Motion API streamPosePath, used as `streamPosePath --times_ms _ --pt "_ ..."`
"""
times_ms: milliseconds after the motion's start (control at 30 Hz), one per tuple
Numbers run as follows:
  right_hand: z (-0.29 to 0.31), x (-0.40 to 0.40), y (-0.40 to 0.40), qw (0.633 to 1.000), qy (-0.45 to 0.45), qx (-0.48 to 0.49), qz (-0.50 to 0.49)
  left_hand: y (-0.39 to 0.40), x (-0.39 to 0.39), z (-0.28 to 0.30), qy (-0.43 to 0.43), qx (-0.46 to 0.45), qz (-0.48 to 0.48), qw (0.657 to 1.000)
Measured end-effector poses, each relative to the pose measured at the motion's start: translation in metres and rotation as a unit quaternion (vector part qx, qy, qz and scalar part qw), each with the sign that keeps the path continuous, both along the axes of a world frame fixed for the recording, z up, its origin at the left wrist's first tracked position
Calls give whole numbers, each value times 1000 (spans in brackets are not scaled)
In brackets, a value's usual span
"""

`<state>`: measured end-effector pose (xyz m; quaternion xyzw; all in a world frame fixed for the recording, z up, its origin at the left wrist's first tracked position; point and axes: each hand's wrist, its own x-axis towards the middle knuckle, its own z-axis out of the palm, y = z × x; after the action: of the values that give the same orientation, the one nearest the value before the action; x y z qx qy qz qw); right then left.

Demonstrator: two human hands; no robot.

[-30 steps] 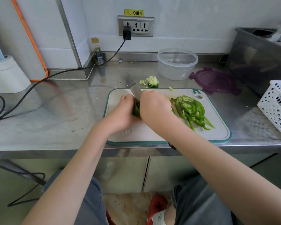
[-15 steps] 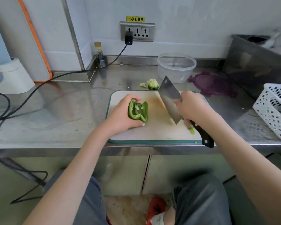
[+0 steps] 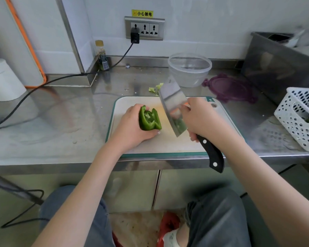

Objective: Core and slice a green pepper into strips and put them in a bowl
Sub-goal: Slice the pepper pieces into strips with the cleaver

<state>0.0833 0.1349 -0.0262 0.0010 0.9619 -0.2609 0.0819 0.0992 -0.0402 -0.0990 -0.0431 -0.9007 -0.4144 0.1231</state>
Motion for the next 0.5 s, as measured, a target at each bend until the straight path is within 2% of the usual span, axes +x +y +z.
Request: streamPosePath --times_ms 200,500 --pt "9 4 -12 999 7 16 34 -4 -3 -1 -28 37 -11 999" --pt "7 6 -25 996 36 48 66 -2 -1 1 -25 25 -9 999"
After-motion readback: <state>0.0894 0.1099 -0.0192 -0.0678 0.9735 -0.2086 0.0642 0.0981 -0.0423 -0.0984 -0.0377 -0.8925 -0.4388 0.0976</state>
